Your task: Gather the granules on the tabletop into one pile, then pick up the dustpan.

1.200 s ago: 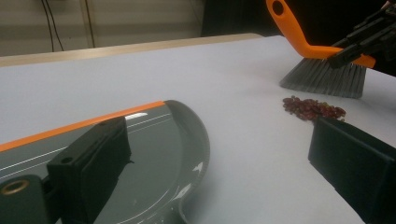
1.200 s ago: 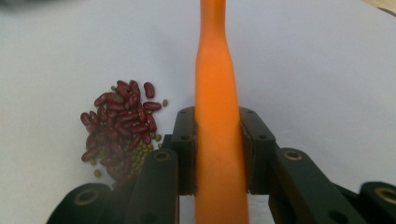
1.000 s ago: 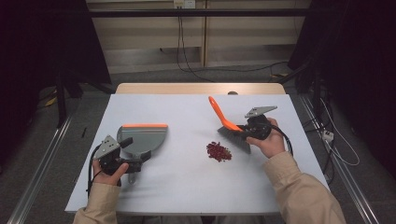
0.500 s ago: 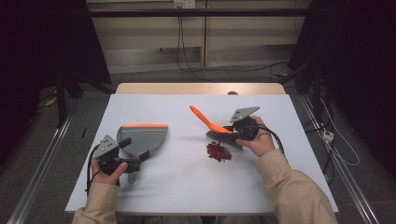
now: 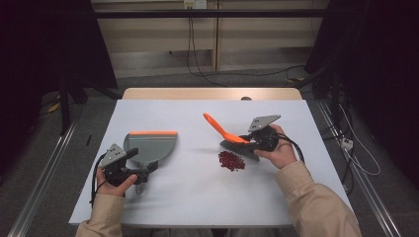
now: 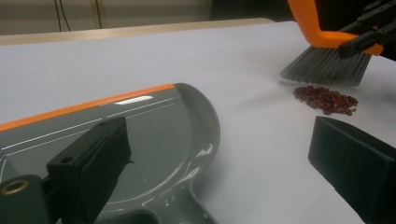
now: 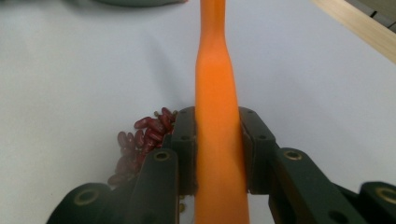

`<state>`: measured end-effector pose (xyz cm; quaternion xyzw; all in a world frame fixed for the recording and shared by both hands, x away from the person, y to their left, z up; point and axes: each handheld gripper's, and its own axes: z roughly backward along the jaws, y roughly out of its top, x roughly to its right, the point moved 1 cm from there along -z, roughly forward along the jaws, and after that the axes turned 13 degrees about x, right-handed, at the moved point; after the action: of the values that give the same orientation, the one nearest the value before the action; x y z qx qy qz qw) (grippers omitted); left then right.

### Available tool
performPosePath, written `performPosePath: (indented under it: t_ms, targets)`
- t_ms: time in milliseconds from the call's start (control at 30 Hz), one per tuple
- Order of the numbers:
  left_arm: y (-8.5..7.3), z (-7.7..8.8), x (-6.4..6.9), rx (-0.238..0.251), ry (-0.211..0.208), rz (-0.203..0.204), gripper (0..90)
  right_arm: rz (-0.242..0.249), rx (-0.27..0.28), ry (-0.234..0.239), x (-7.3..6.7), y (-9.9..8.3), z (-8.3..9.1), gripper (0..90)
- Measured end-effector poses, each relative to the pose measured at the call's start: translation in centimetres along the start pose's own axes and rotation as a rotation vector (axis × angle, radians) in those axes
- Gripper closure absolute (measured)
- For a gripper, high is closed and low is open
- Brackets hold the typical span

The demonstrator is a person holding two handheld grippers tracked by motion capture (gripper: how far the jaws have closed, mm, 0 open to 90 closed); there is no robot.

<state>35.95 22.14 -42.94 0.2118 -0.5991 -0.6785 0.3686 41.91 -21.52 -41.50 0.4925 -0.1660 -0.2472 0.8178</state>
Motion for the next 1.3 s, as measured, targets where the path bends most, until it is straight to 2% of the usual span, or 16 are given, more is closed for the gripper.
performPosePath:
  t_ms: [133,200,300,400,533,600,667,767,833,967,1100,1300]
  targets:
    - [0.2,0.1,0.0,-0.003,0.012,0.001,5.4,-0.031,0.025,-0.02,0.0,0.1,0.8,71.7]
    - [0.2,0.0,0.1,-0.012,0.01,-0.005,5.4,-0.056,0.042,-0.055,0.0,0.0,1.3,71.7]
    - [0.1,0.0,0.1,-0.026,0.01,-0.002,5.4,-0.092,0.072,-0.078,0.0,-0.1,2.0,71.7]
    - [0.1,-0.1,0.2,-0.035,0.013,0.002,5.4,-0.115,0.073,-0.121,-0.4,-0.3,2.5,71.7]
    - [0.0,-0.1,0.3,-0.062,0.025,0.002,5.5,-0.196,0.094,-0.183,-0.9,-0.6,3.1,71.7]
    - [-0.2,0.1,0.3,-0.075,0.028,0.004,5.9,-0.237,0.119,-0.239,-1.3,-0.6,3.5,71.7]
    - [-0.3,0.3,0.2,-0.091,0.04,0.006,6.4,-0.284,0.146,-0.247,-1.5,-0.7,3.8,71.7]
    - [-0.3,0.6,0.1,-0.104,0.059,0.01,7.0,-0.3,0.138,-0.258,-1.9,-0.9,3.8,71.7]
    - [-0.4,0.7,0.1,-0.106,0.063,0.018,7.4,-0.348,0.151,-0.258,-1.9,-1.1,3.7,71.7]
    - [-0.6,1.0,0.0,-0.133,0.081,0.02,8.3,-0.357,0.16,-0.288,-2.3,-1.1,3.9,71.7]
    - [-0.8,1.3,0.0,-0.148,0.089,0.016,9.2,-0.381,0.173,-0.284,-2.5,-1.2,3.9,71.7]
    - [-1.1,1.5,-0.1,-0.167,0.108,0.038,11.9,-0.367,0.165,-0.289,-2.5,-1.1,4.0,71.6]
